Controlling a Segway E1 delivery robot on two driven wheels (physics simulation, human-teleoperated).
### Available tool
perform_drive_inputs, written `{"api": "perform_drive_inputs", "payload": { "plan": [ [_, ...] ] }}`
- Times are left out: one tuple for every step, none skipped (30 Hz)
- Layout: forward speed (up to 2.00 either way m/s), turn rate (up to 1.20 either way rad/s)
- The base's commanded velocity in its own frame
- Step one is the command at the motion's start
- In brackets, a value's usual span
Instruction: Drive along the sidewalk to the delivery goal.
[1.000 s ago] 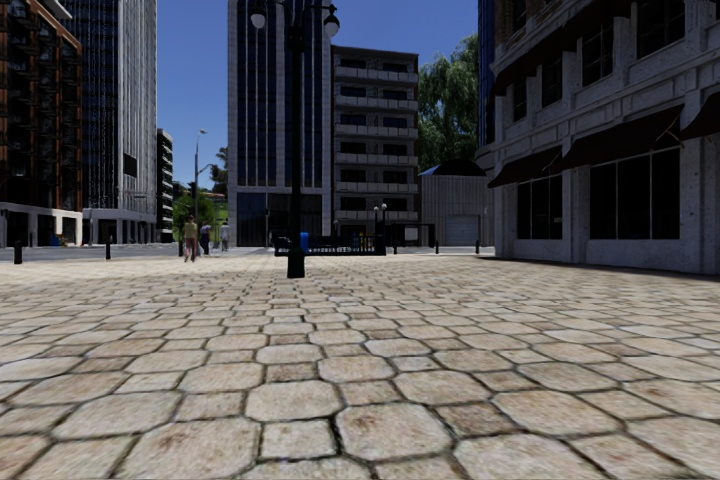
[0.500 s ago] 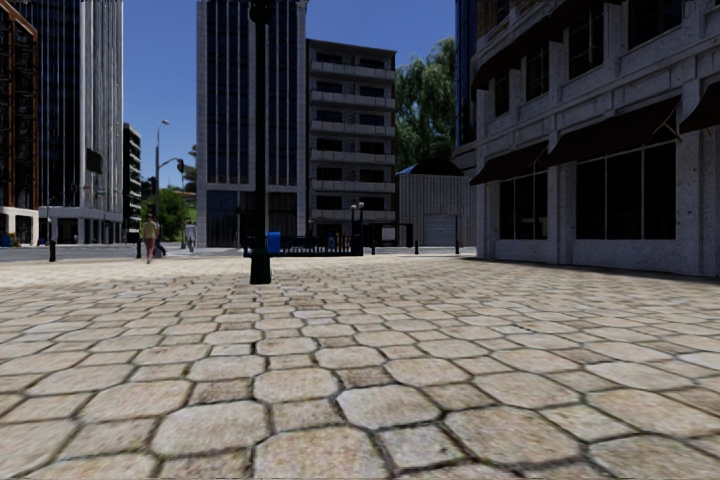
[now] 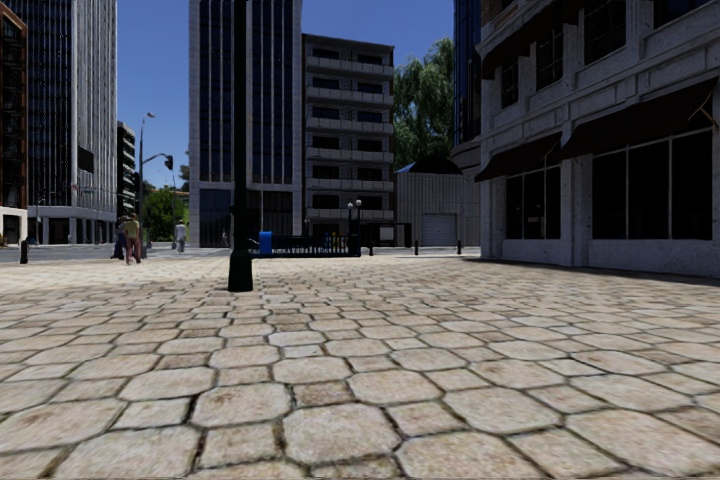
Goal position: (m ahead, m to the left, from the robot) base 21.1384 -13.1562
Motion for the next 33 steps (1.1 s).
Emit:
{"api": "perform_drive_inputs", "payload": {
  "plan": [
    [2.00,0.00],
    [2.00,0.00],
    [2.00,0.00],
    [2.00,0.00],
    [2.00,0.00],
    [2.00,0.00],
    [2.00,0.00],
    [2.00,-0.07],
    [2.00,-0.28],
    [2.00,-0.41],
    [2.00,-0.44],
    [2.00,-0.38],
    [2.00,-0.38],
    [2.00,0.00],
    [2.00,0.00],
    [2.00,0.00],
    [2.00,0.00],
    [2.00,0.00],
    [2.00,0.00],
    [2.00,0.00],
    [2.00,0.00],
    [2.00,0.00],
    [2.00,0.00],
    [2.00,0.00],
    [2.00,0.00],
    [2.00,0.00],
    [2.00,0.00],
    [2.00,0.00],
    [2.00,0.00],
    [2.00,0.00],
    [2.00,0.00],
    [2.00,0.00],
    [2.00,-0.07]
  ]
}}
